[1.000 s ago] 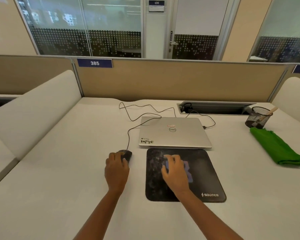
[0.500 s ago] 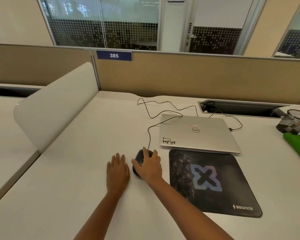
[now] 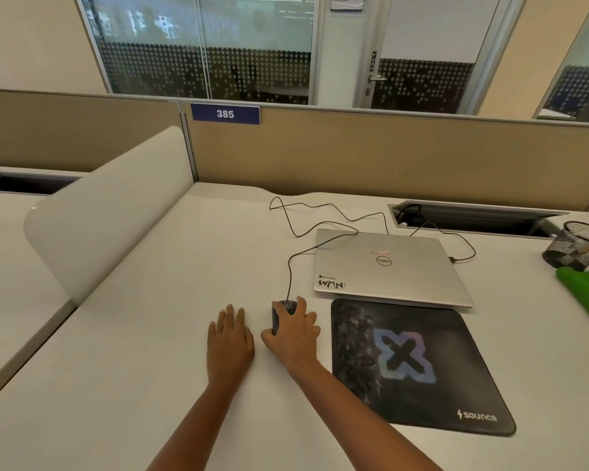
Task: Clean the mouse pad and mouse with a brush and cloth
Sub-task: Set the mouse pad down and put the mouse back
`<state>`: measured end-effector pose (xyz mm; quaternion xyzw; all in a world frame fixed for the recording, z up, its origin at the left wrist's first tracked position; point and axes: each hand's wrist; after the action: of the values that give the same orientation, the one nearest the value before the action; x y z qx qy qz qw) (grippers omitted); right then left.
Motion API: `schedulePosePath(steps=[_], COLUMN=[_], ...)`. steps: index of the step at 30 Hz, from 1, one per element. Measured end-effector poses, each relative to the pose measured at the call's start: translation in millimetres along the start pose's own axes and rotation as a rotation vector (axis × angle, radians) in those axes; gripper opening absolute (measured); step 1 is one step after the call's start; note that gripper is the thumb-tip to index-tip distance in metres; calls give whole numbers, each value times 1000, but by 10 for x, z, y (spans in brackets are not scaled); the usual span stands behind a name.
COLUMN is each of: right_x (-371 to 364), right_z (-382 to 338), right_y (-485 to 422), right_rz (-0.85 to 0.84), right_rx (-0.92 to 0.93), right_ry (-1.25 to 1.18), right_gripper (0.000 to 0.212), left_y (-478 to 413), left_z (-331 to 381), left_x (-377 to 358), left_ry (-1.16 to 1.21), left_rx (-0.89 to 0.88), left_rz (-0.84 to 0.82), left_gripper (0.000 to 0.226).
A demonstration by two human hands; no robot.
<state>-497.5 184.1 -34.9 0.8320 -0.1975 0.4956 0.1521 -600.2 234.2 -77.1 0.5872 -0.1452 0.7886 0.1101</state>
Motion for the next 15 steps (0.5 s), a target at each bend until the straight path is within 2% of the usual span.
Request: schedulePosePath(steps=[6, 15], right_x=[261, 738], right_z=[266, 909], right_y=[117, 388], right_rz=[121, 151], right_rx=[21, -107], right_ry=[34, 67], right_gripper=[52, 55], left_y=[86, 349], left_z=[201, 994], left_x=[9, -65], left_ry=[-7, 107], left_rx=[7, -177], left_rz=[-19, -108], left_gripper=[49, 50])
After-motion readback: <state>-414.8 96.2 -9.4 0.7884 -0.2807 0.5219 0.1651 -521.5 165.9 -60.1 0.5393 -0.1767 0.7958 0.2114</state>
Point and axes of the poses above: each hand's wrist, its own y-axis away from the middle knuckle, its own x-axis out of the back of the hand, z = x × y
